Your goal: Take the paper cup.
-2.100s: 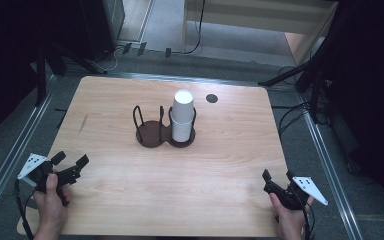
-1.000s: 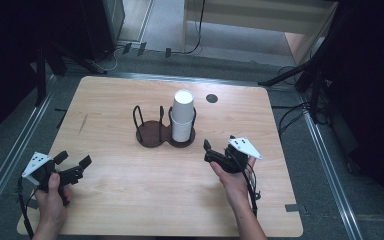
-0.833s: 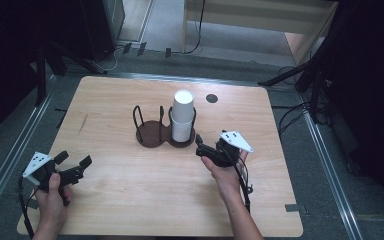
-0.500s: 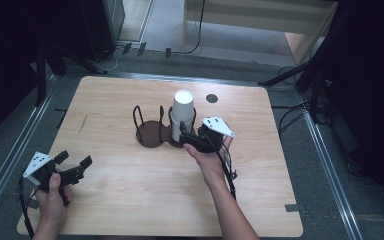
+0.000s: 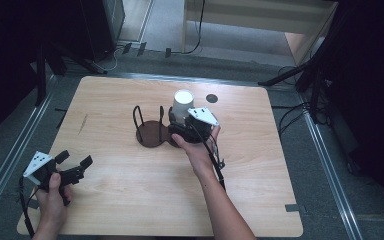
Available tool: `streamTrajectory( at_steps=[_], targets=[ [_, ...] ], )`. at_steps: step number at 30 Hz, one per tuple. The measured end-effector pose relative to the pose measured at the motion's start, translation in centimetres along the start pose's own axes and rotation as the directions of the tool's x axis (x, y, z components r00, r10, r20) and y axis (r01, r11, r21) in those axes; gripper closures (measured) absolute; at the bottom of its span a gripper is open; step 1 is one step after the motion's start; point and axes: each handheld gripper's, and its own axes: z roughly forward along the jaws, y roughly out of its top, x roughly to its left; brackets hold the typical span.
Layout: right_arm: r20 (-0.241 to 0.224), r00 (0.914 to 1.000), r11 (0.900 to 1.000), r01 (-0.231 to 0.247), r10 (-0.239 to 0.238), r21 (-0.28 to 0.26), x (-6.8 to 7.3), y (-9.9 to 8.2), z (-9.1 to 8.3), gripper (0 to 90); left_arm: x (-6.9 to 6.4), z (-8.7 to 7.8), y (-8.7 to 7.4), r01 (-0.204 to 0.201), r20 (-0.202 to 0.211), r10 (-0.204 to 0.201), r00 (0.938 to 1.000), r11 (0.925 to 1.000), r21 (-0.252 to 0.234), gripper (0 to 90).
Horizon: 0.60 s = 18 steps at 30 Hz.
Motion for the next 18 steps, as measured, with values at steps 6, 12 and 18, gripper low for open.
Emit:
streamTrajectory(
  at_steps=[6, 12, 18],
  targets=[
    [0.026, 0.9996, 0.9999, 0.012, -0.012, 0.006, 0.4, 0.4, 1.0, 16.1, 0.0, 0.0, 0.0, -0.001, 0.000, 0.001, 1.0000, 1.0000, 0.001, 1.1],
    [0.055, 0.9984, 0.9998, 0.017, -0.017, 0.008, 0.5, 0.3, 1.7, 18.5, 0.0, 0.0, 0.0, -0.001, 0.002, 0.001, 1.0000, 1.0000, 0.001, 1.1],
    [0.082, 0.9966, 0.9997, 0.010, -0.008, -0.021, 0.6, 0.1, 2.2, 23.5, 0.0, 0.1, 0.0, 0.002, 0.011, -0.002, 0.9999, 1.0000, -0.001, 1.1]
  ],
)
